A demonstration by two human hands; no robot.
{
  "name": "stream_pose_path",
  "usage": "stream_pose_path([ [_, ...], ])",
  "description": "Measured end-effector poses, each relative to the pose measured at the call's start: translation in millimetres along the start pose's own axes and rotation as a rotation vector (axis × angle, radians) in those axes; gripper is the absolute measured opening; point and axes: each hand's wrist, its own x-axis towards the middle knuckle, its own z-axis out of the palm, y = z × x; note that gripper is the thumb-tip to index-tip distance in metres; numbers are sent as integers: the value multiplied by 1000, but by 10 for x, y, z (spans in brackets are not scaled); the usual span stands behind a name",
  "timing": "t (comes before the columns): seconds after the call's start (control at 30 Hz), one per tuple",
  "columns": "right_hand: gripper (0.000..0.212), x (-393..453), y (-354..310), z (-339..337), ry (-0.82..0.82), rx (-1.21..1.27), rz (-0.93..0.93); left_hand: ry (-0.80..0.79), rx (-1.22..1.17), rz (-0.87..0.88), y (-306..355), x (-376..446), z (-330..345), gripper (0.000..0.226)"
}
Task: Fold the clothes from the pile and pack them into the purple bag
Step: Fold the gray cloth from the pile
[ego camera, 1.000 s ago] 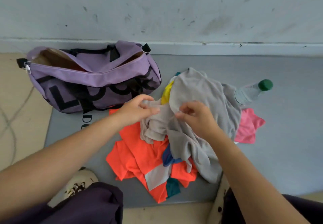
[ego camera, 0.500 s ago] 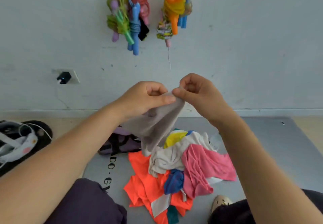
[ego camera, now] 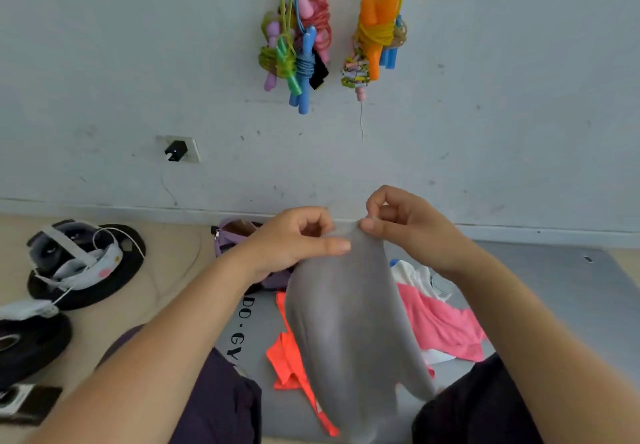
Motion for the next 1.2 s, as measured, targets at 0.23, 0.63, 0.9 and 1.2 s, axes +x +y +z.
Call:
stream_pose_path([
  [0.23,17,7,184,-73,42,-10,34,-55,65,-50,-121,100,110,8],
  [0.63,8,38,285,-352,419,-83,69,356,414,117,-256,198,-144,14],
  [0.9,22,11,134,139,-15,-182,92,180,229,191,-139,72,171,7],
  [1.2,11,3,153,235,-56,-72,138,152,139,58,-65,11,-74,27],
])
